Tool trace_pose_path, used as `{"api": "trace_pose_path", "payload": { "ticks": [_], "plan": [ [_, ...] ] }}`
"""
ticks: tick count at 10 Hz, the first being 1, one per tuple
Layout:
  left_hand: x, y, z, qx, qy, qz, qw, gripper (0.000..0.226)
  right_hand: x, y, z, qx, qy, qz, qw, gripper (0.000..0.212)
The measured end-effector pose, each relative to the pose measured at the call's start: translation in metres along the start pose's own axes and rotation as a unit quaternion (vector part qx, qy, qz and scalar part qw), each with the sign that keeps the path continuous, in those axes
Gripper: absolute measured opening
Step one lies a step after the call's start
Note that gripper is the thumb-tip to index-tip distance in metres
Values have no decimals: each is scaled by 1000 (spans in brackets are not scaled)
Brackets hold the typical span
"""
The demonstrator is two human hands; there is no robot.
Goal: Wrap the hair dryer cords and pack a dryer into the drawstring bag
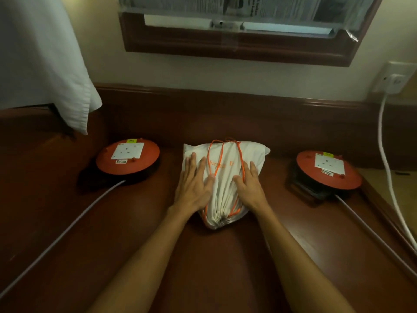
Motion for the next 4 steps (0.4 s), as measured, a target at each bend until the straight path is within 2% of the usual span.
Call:
{"api": "trace_pose_path", "payload": {
  "ticks": [2, 3, 4],
  "plan": [
    [0, 12, 5, -4, -44, -12, 999, 67, -1, 7, 0, -9, 6, -11, 1000, 67],
    [10, -7, 17, -1, -158, -83, 984, 74, 5, -6, -1, 3, 71, -42, 997, 73],
    [24, -33, 32, 14, -270, -135, 953, 77, 32, -33, -14, -4, 254, -156, 954, 70]
  ]
}}
Point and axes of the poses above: each hand's wrist, its own y-axis towards the middle knuckle, its own x-axis out of the back of the hand, z = x × y, the point moved 9 cm from there along y, towards the middle knuckle, and after that the axes turned 4 degrees about x, right-handed, at the moved point
